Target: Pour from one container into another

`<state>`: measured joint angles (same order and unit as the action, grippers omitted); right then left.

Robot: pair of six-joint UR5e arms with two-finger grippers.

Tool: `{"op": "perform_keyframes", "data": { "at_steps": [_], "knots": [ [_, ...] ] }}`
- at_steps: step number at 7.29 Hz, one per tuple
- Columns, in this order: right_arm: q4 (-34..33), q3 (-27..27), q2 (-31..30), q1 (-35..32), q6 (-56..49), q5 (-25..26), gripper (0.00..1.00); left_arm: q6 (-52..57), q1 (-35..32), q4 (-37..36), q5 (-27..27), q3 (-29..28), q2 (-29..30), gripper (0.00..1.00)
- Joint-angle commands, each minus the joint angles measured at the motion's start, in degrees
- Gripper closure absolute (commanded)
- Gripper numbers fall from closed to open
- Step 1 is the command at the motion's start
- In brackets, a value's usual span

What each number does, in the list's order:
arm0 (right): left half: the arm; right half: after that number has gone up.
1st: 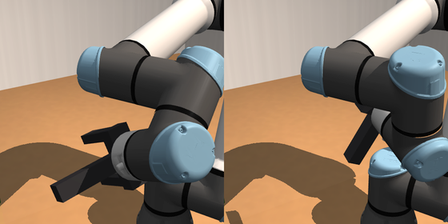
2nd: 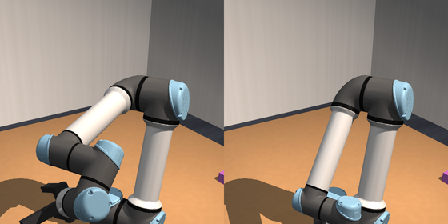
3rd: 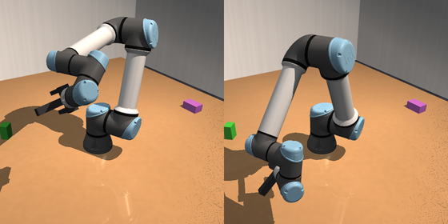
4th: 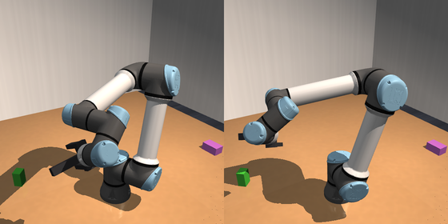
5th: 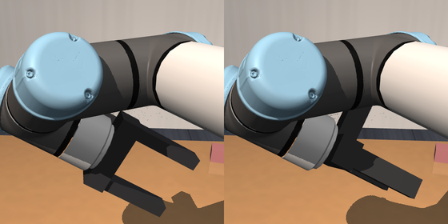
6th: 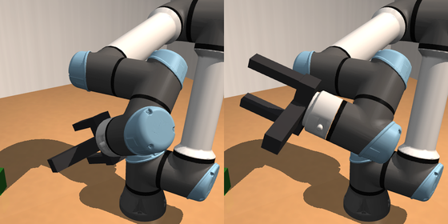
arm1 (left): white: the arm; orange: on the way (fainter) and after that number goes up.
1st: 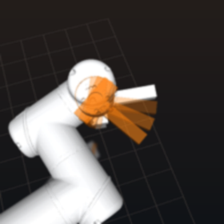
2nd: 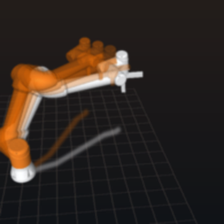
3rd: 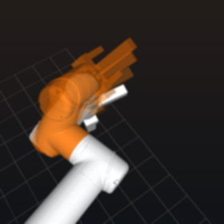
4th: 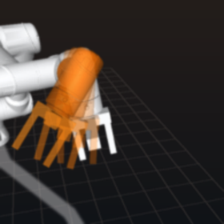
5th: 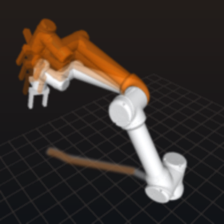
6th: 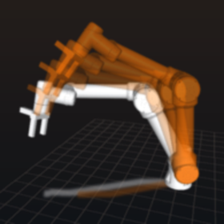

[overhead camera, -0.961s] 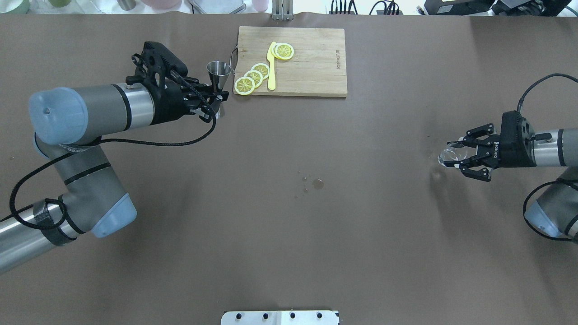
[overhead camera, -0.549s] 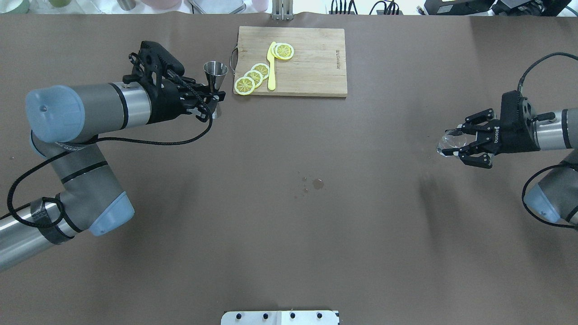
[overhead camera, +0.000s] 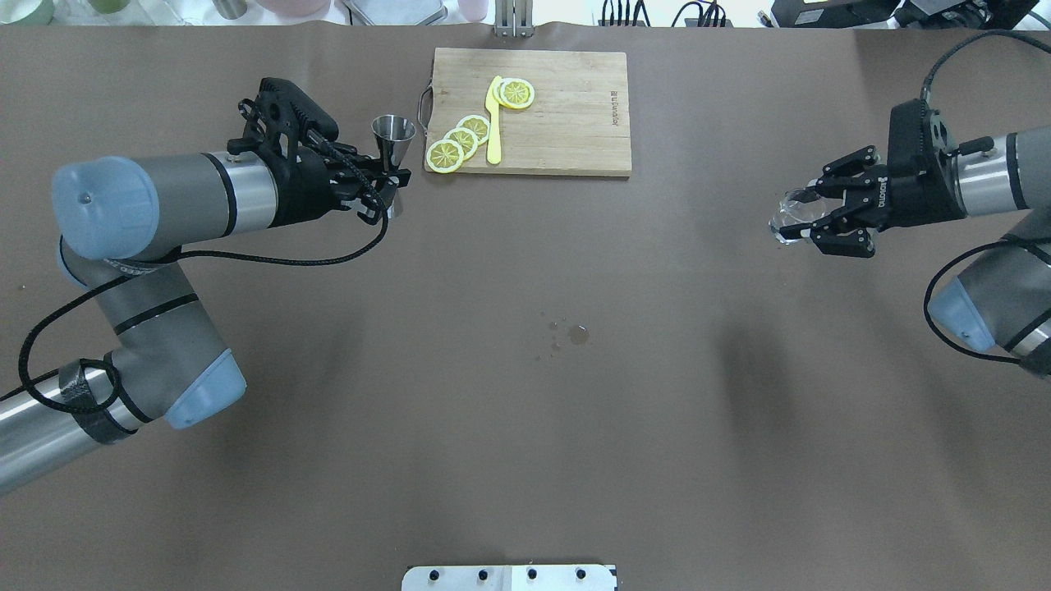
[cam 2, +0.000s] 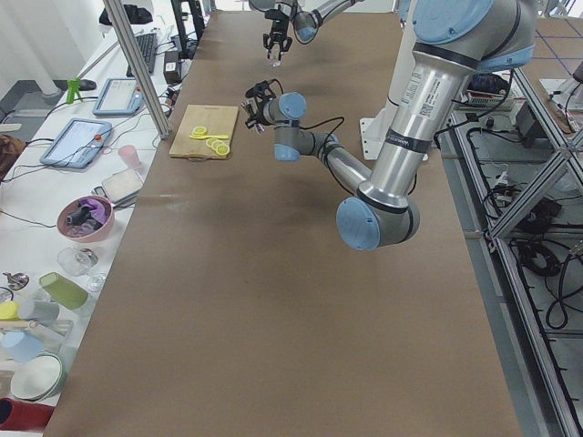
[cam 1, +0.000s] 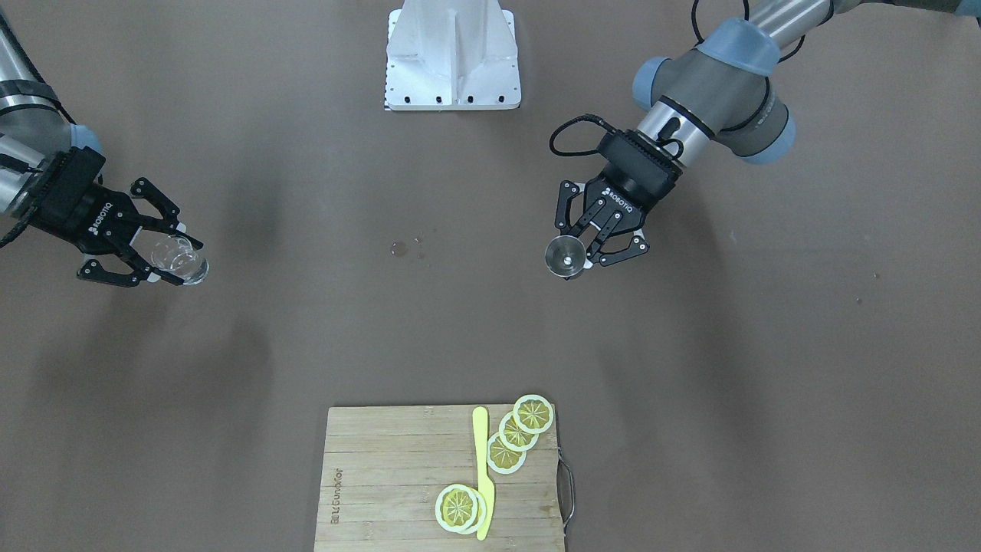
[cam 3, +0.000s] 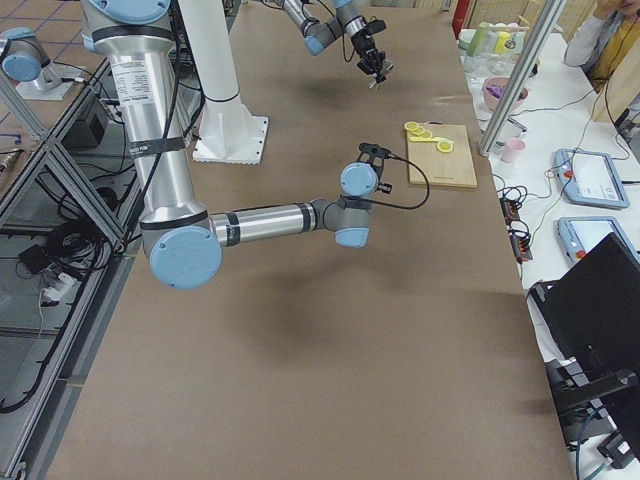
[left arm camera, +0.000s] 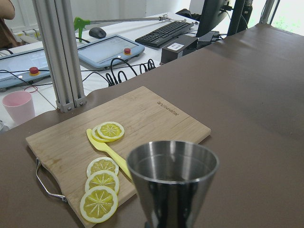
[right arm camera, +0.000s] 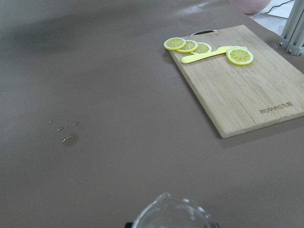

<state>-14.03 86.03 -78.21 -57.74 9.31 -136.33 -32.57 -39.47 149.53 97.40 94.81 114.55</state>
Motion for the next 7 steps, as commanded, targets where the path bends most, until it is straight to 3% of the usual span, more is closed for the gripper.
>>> {"op": "perform_keyframes", "data": {
  "at_steps": [1,4,7],
  "knots": [
    [-7.03,3.69,1.92,-0.19,-0.87,-0.61,1.0,-0.12,0.18,0.15,0.25,-1.29,0.5,1.0],
    [-12.58,5.46,4.9,0.26,-2.27,-0.61,1.0,0.31,0.18,0.23,1.13,-1.47,0.59,1.0],
    [-13.65,5.91,5.87,0.43,-2.54,-0.52,1.0,0.4,0.44,0.76,2.0,-7.86,5.67,1.0]
  ]
}}
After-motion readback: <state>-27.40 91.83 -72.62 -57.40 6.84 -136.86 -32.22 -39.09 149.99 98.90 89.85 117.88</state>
